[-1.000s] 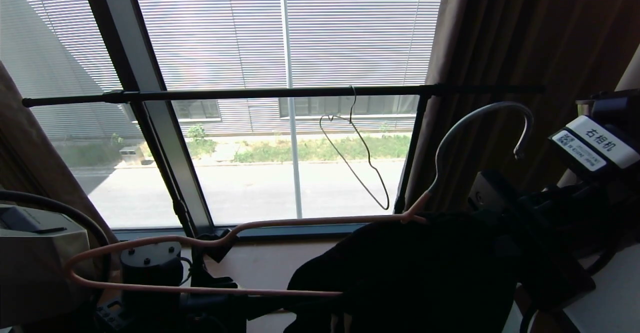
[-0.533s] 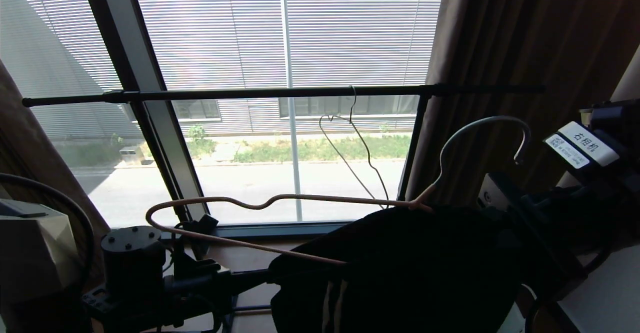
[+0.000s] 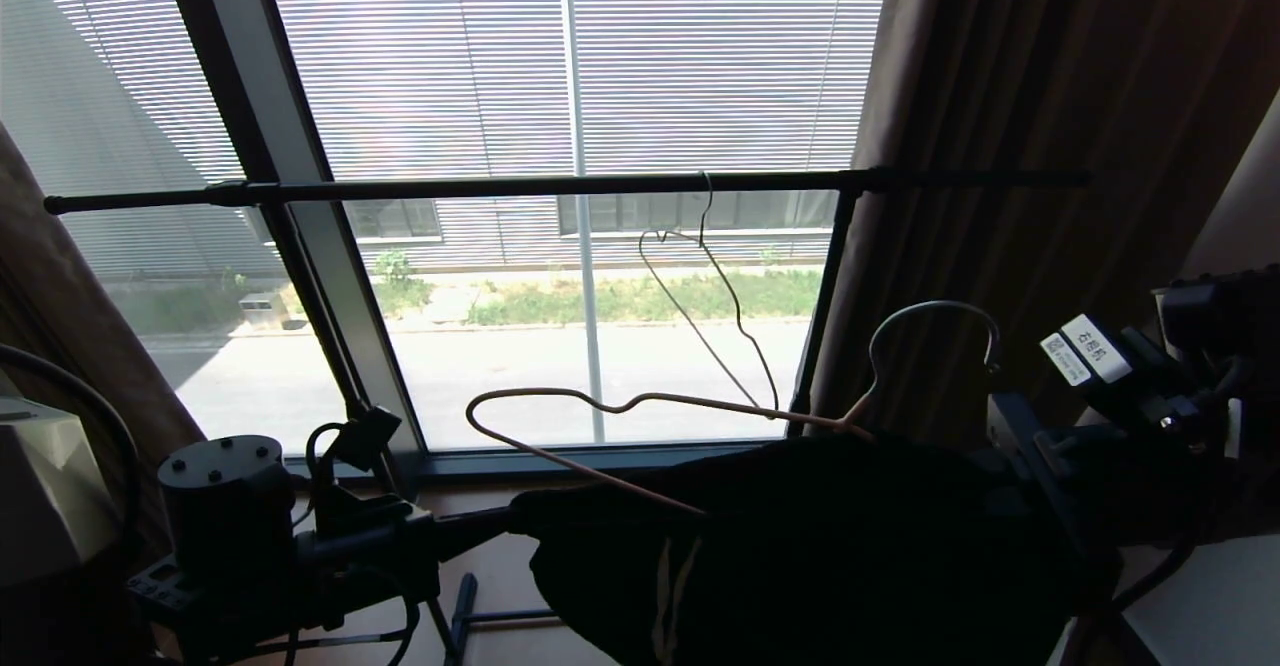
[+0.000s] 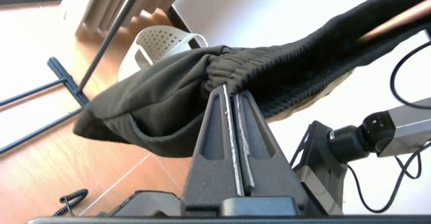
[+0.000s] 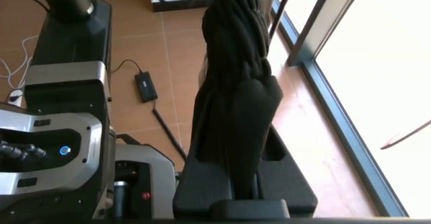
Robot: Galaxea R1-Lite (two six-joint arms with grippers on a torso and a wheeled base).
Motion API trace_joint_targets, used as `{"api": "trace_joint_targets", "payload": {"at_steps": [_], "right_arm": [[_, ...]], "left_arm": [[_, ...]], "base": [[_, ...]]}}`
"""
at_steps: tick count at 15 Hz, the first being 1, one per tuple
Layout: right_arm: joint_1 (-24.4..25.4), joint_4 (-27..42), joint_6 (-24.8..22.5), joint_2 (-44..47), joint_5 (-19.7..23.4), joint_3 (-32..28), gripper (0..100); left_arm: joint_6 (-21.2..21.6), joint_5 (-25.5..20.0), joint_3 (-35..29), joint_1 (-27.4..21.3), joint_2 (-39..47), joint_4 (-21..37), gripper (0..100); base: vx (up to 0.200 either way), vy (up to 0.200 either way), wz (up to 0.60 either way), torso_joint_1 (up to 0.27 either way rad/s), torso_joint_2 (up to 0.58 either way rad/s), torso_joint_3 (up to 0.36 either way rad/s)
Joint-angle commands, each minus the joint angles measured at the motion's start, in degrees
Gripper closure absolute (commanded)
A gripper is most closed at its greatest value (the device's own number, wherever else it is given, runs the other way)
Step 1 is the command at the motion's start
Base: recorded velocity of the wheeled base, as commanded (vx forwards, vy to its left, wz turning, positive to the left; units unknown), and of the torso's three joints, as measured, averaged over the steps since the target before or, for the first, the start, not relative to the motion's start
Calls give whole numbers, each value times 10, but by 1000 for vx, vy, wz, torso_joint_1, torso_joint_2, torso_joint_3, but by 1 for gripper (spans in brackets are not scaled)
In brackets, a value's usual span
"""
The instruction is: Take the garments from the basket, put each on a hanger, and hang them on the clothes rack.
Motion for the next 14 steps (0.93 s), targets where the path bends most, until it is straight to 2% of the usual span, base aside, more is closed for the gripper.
{"api": "trace_joint_targets", "payload": {"at_steps": [1,3,6,14], "right_arm": [[0,1,0,1,-3,9,100],[0,1,-1,0,-9,24,100],[1,1,-5,1,-56,39,100],[11,4,-5,1,-79,79,100]], "left_arm": [[0,0,-3,7,-4,0,100],[0,0,-5,11,-4,0,100],[0,0,-7,17,-7,1,100],[1,0,-13,28,-7,1,100]], "base": [[0,0,0,0,0,0],[0,0,0,0,0,0],[0,0,0,0,0,0],[0,0,0,0,0,0]]}}
